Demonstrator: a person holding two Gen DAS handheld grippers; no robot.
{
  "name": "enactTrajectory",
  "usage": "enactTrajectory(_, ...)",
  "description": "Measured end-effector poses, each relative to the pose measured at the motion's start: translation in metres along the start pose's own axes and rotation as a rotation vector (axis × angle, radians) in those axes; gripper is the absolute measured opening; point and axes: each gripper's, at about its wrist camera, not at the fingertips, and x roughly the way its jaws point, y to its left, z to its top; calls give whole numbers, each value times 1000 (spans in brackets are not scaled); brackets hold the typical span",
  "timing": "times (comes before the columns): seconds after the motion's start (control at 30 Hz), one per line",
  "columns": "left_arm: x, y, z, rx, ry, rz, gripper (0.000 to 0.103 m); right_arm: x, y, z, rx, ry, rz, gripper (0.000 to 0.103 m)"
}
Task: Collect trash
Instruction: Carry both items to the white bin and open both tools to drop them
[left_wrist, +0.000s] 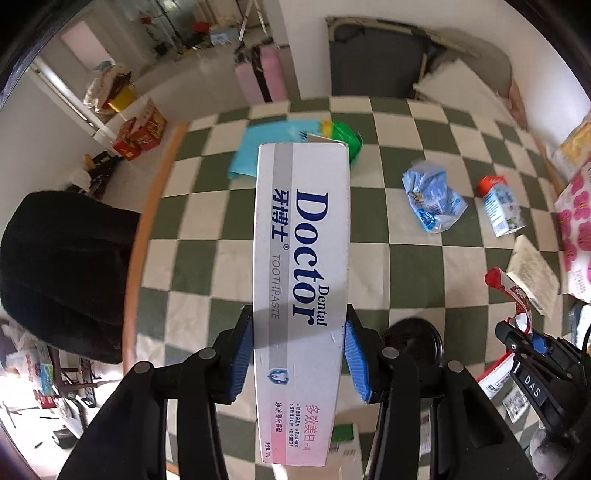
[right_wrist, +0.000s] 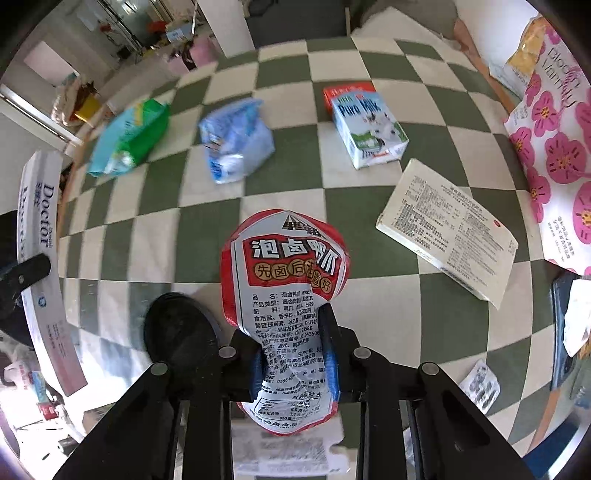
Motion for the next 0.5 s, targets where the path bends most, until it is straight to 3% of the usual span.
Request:
enactTrajectory(0.27, -78, 52, -83, -54, -130, -92, 42, -122, 4, -73, -26, -154, 50, 27)
enactTrajectory(0.5, -116, 102, -199, -40, -154, -222, 42, -195, 57, -202, -10, -262, 105, 27)
